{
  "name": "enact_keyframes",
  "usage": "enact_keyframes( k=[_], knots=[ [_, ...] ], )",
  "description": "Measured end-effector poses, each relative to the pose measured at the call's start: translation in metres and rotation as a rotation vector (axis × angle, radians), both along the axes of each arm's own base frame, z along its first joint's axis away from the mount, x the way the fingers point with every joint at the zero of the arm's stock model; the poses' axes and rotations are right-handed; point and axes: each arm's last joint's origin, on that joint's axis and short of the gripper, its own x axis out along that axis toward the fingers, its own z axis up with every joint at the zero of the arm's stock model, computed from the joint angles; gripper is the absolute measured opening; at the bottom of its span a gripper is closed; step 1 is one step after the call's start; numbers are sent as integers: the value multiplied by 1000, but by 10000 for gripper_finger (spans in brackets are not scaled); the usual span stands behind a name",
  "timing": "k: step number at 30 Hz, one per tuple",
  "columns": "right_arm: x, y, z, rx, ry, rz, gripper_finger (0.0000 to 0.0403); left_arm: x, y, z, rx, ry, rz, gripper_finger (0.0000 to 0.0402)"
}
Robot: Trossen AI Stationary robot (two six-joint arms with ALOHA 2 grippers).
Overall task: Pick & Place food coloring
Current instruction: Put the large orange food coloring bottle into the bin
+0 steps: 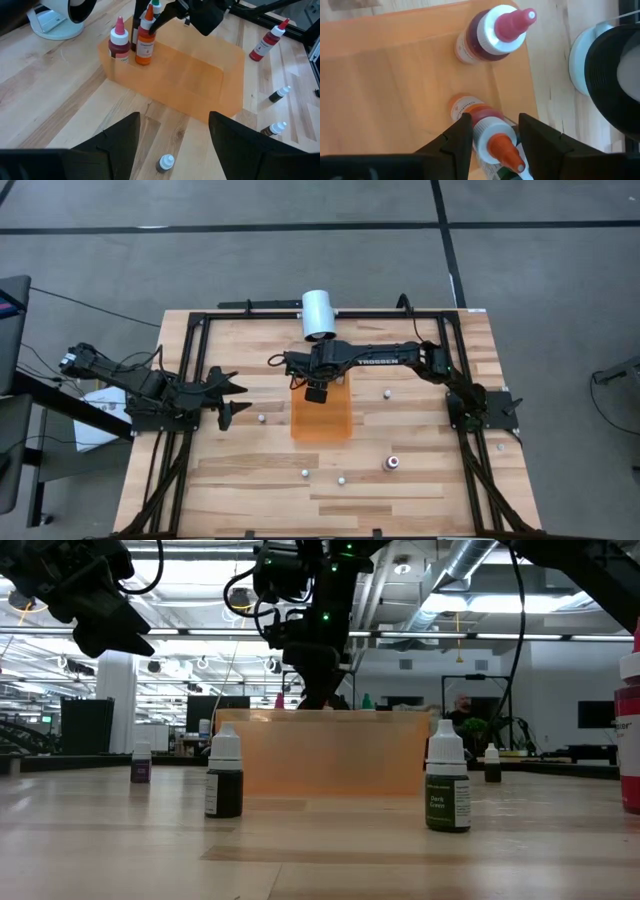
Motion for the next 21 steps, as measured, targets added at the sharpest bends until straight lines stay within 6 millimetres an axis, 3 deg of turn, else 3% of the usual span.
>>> enact_keyframes(
  k=[5, 14, 17, 21],
  knots=[
    [1, 0, 9, -2, -18, 2, 140, 0, 0, 0, 0, 0, 0, 229],
    [2, 7, 54, -10, -83, 33, 132, 0, 0, 0, 0, 0, 0, 229],
    [-2, 18, 67, 3, -70, 57, 132, 0, 0, 0, -1, 0, 0, 229],
    [-8, 41, 68, 140, -13, 143, 132, 0, 0, 0, -3, -1, 1, 229]
  ],
)
